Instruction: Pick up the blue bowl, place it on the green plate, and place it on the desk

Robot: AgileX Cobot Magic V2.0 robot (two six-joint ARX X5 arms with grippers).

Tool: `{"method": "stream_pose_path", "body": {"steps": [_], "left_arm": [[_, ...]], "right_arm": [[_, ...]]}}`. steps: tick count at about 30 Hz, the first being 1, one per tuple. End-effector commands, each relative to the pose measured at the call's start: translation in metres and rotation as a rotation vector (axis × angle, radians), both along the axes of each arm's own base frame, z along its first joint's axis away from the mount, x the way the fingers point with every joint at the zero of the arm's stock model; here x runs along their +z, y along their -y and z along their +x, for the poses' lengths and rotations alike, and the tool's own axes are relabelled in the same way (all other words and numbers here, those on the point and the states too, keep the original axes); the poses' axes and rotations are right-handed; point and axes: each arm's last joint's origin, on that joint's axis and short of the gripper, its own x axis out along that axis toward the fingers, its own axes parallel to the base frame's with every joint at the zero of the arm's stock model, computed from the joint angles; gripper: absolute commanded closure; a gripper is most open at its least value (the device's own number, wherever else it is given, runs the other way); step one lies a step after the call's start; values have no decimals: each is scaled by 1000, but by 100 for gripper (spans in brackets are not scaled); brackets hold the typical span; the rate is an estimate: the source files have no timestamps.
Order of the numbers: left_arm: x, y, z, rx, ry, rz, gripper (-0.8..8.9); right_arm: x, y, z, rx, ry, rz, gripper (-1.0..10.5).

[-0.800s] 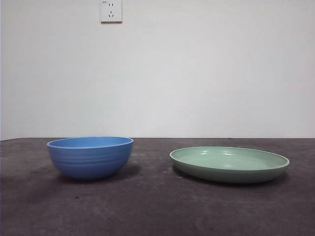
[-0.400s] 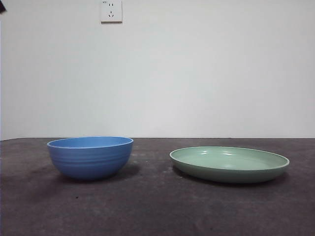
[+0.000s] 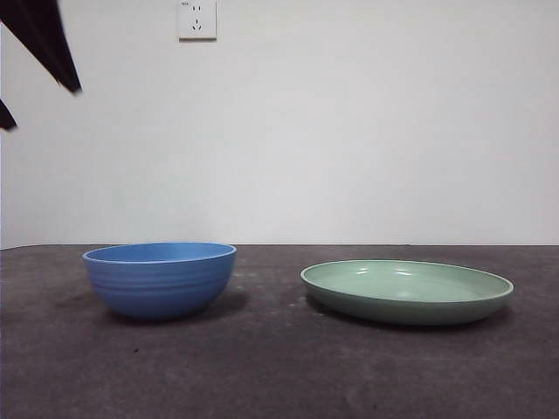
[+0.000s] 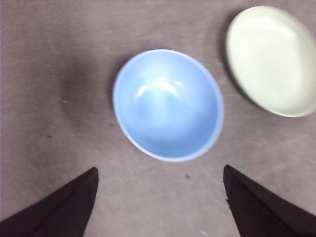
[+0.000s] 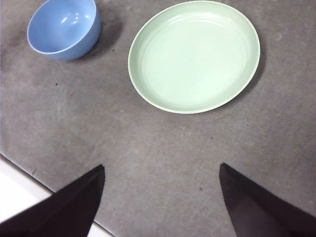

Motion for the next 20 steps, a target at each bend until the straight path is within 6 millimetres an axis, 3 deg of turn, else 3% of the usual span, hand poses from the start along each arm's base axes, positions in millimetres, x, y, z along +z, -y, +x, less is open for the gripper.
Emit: {"method": "stream_pose_path", "body": {"steps": [1, 9, 20], "left_arm": [[-3, 9, 22, 6, -12, 29, 409], [-39, 31, 70, 8, -75, 109, 409], [-102, 46, 104, 19, -191, 216, 416]], "right_arm": [[5, -1, 1, -3, 19, 9, 575], [5, -1, 1, -3, 19, 9, 575], [6, -1, 1, -3, 29, 10, 575]]}}
